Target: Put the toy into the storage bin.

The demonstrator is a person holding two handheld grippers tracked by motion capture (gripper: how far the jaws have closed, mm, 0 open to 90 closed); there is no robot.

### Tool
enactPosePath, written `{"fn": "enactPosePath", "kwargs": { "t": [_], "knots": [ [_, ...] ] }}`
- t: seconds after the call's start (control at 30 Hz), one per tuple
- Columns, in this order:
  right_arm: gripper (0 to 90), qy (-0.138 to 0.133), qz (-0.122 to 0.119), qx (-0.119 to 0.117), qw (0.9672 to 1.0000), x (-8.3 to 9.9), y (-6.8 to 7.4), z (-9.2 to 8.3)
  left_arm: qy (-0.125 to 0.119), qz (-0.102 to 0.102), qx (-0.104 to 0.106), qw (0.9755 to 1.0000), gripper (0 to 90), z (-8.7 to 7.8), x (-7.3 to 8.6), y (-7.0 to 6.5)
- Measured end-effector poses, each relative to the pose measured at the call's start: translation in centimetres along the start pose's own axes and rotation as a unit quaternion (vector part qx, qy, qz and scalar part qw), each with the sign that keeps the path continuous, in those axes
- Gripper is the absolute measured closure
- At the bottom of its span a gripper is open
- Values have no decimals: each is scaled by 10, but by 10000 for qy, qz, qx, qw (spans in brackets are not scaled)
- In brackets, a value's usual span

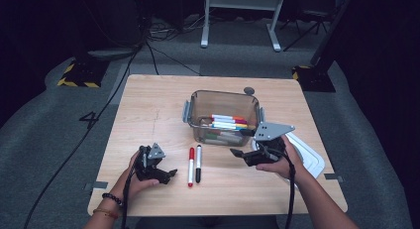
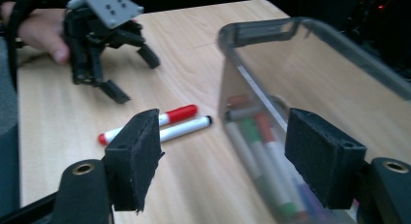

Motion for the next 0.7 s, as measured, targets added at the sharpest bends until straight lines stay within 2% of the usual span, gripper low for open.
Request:
{"fn": "enactPosePath", "kwargs": {
  "t": [0.17,0.33,0.5,0.7],
  "knots": [
    [294,71,-79,-112,9999,7,19,17,1,-2,-1,10000,54,0,0,0],
    [288,235,-92,-278,9993,13,35,47,0,-2,-2,10000,54,0,0,0],
    [272,455,-52,-326,9984,15,48,82,-2,-1,4,10000,54,0,0,0],
    [266,552,-19,-374,9978,13,56,113,-2,-1,4,10000,54,0,0,0]
  ]
}}
Point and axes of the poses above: each handheld gripper's, and its own axes: z roughly forward along the jaws, x roughly out of its underside, y roughly to its left, the point moved 3 cm from there along z, roughly forward along the jaws, and after that the axes turned 15 degrees about y, right-handed, at the moved point
